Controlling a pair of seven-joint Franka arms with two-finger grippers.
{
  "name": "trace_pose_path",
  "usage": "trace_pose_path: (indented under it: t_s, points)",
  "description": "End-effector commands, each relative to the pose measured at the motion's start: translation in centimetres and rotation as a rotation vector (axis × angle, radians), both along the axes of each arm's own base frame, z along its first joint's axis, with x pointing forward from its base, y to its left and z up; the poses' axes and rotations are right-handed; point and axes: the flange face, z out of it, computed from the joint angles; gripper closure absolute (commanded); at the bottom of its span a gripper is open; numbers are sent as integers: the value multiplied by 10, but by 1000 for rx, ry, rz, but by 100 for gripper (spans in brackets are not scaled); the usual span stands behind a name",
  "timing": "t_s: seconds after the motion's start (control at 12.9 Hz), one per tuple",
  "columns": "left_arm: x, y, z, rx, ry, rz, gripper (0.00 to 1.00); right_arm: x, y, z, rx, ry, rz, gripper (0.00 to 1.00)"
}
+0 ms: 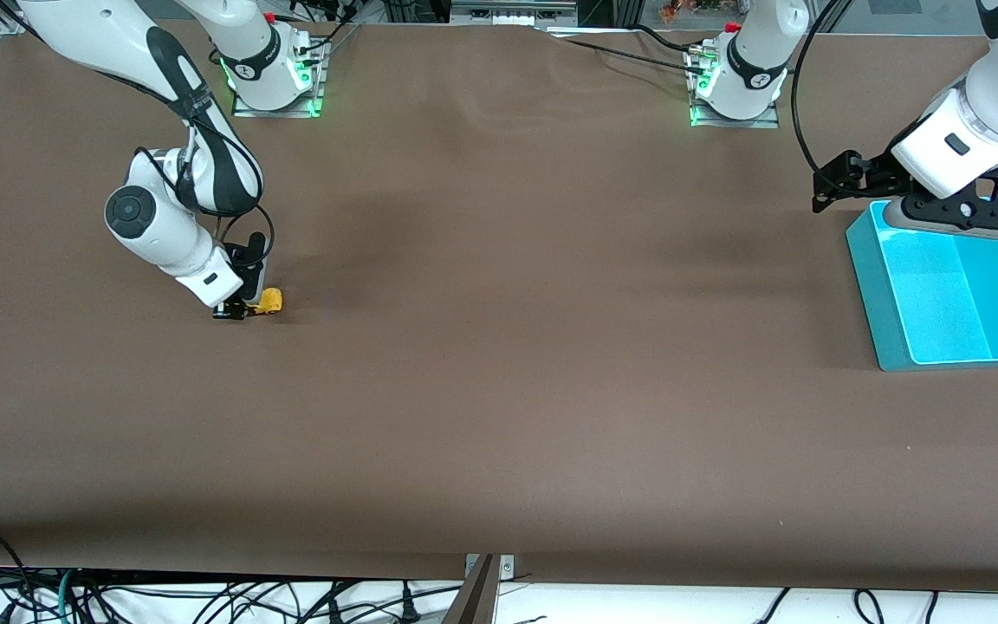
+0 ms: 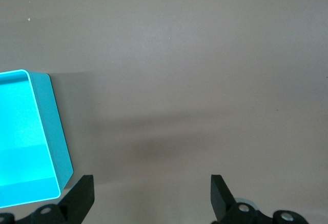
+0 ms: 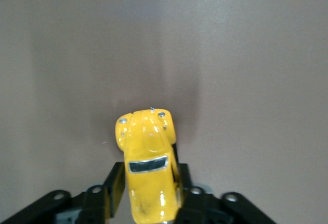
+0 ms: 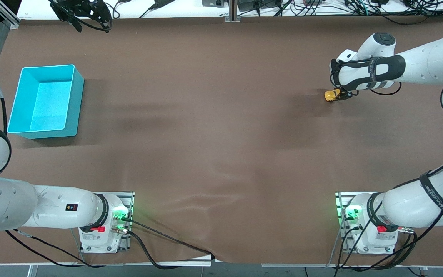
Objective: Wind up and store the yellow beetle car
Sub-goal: 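Close the right gripper on the yellow car and press it down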
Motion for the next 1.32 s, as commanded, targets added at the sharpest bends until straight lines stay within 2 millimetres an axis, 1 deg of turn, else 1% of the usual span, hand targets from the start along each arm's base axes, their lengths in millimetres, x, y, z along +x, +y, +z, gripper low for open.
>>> trace_pose_path:
  t_s: [0.0,0.23,0.31,0.47,0.78,0.93,1.01,1.09,1.16,1.24]
  points:
    - [0,0,6,22,0,-12,0,-3,7,3,2,-7,22,89]
    - [0,0,6,22,0,-12,0,12,40,22,22,-9,56,91]
    - [0,0,6,22,0,-12,0,15,54,25,31,-12,60,91]
    - [0,0,6,22,0,-12,0,15,71,25,43,-12,67,90]
    - [0,0,6,22,3,-12,0,13,72,-7,49,-20,89,88]
    - [0,0,6,22,4,-12,0,13,70,-15,48,-25,97,88]
    - [0,0,6,22,4,-12,0,13,68,-16,47,-24,104,88]
    - [0,0,6,22,4,-12,0,12,63,-17,44,-22,119,88]
    - [0,0,6,22,4,-12,0,12,54,-18,41,-20,133,88]
    - [0,0,6,22,4,-12,0,11,40,-19,39,-13,152,88]
